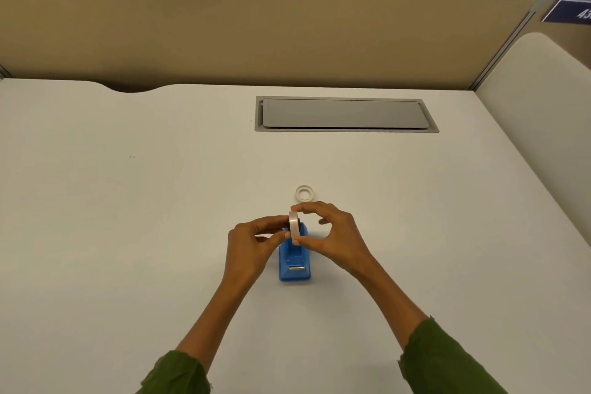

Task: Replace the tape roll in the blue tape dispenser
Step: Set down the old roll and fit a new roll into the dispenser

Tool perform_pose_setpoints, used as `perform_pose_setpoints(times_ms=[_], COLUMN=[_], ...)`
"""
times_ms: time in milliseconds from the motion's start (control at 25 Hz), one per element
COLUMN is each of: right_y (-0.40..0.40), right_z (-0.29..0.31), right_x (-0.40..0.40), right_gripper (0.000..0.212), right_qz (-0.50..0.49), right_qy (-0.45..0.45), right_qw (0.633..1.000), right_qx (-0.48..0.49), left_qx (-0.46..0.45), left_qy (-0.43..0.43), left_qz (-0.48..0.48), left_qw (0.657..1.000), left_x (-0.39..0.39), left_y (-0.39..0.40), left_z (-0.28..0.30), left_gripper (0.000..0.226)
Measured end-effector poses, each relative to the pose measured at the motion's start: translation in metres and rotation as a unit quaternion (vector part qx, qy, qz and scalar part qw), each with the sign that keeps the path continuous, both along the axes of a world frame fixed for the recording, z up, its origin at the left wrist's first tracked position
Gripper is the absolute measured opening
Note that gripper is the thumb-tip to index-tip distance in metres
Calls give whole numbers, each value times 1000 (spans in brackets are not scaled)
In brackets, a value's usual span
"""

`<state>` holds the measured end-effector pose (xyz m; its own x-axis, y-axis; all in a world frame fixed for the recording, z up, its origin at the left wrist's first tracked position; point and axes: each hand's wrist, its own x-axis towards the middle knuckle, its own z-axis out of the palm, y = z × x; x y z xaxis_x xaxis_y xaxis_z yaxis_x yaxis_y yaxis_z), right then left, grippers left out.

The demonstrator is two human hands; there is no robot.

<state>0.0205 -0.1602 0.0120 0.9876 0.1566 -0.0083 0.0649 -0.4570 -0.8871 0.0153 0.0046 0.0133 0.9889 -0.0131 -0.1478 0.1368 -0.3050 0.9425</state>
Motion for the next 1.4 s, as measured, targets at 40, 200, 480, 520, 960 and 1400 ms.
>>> perform_pose_setpoints(times_ms=[40, 200, 480, 520, 960, 1400], right_y=[-1, -4, -2, -3, 3, 1], right_z=[-4, -17, -25, -26, -32, -44], right_x=[-1, -4, -1, -2, -8, -11], right_gripper=[50, 50, 52, 55, 50, 47], right_qz=[-2, -5, -6, -7, -47, -51], right_qy=[2, 11, 30, 30, 35, 33], right_qw=[1000, 1000, 999, 999, 998, 997], right_qx=[-9, -22, -27, -29, -7, 44], left_qx=[15, 45, 33, 31, 36, 48], left_qy=[-9, -27, -13, -11, -30, -26], left_qz=[3, 12, 11, 13, -63, -49], left_qw=[1000, 999, 999, 999, 997, 997], left_x=[-1, -3, -2, -3, -2, 3], left_y=[-1, -5, -1, 0, 1, -2], left_z=[-5, -21, -31, -31, -36, -40], left_gripper=[21, 24, 25, 26, 46, 40])
